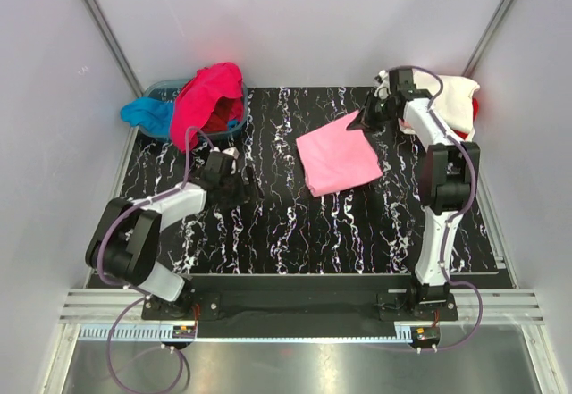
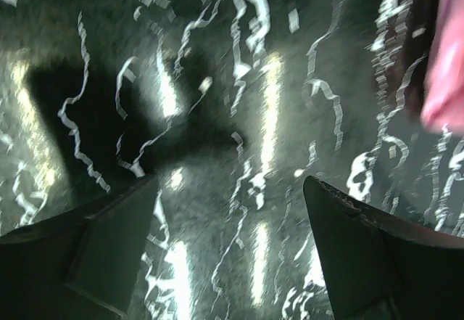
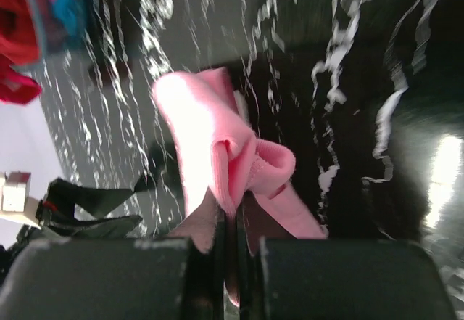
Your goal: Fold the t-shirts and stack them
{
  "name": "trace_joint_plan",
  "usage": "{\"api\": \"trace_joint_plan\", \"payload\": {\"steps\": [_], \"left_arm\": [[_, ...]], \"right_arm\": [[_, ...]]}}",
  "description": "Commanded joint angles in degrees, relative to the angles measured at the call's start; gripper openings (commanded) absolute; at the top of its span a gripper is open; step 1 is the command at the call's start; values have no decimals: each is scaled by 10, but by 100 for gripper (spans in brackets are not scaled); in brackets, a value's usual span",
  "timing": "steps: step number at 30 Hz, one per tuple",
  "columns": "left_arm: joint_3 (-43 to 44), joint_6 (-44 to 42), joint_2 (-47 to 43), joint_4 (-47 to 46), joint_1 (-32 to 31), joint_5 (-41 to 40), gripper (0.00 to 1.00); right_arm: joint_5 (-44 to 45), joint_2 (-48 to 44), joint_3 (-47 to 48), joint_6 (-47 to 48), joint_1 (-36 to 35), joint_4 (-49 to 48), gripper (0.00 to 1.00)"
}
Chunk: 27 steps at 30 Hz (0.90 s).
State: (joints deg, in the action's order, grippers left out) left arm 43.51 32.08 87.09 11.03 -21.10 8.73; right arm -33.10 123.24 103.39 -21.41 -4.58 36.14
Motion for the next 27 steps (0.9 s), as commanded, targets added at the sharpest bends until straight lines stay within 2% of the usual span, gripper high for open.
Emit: {"api": "trace_joint_plan", "payload": {"steps": [1, 5, 11, 12, 15, 22, 27], "left_arm": [[-21, 10, -23, -128, -1, -6, 89], [-40, 8, -36, -156, -1, 5, 88], [-78, 22, -71, -198, 2, -3, 87], [-87, 26, -76, -216, 4, -5, 88], [-95, 31, -70, -228, 20, 14, 89], [-91, 34, -59, -235, 26, 28, 88], [-93, 35, -54, -243, 26, 29, 86]], "right_arm": [[65, -48, 74, 44, 25, 88, 0], [116, -54, 143, 92, 36, 122, 0], [212, 10, 369, 164, 42, 238, 0], [212, 20, 431, 167, 42, 261, 0], [204, 49, 513, 172, 67, 273, 0], [189, 35, 494, 193, 98, 205, 0], [125, 46, 524, 165, 144, 170, 0]]}}
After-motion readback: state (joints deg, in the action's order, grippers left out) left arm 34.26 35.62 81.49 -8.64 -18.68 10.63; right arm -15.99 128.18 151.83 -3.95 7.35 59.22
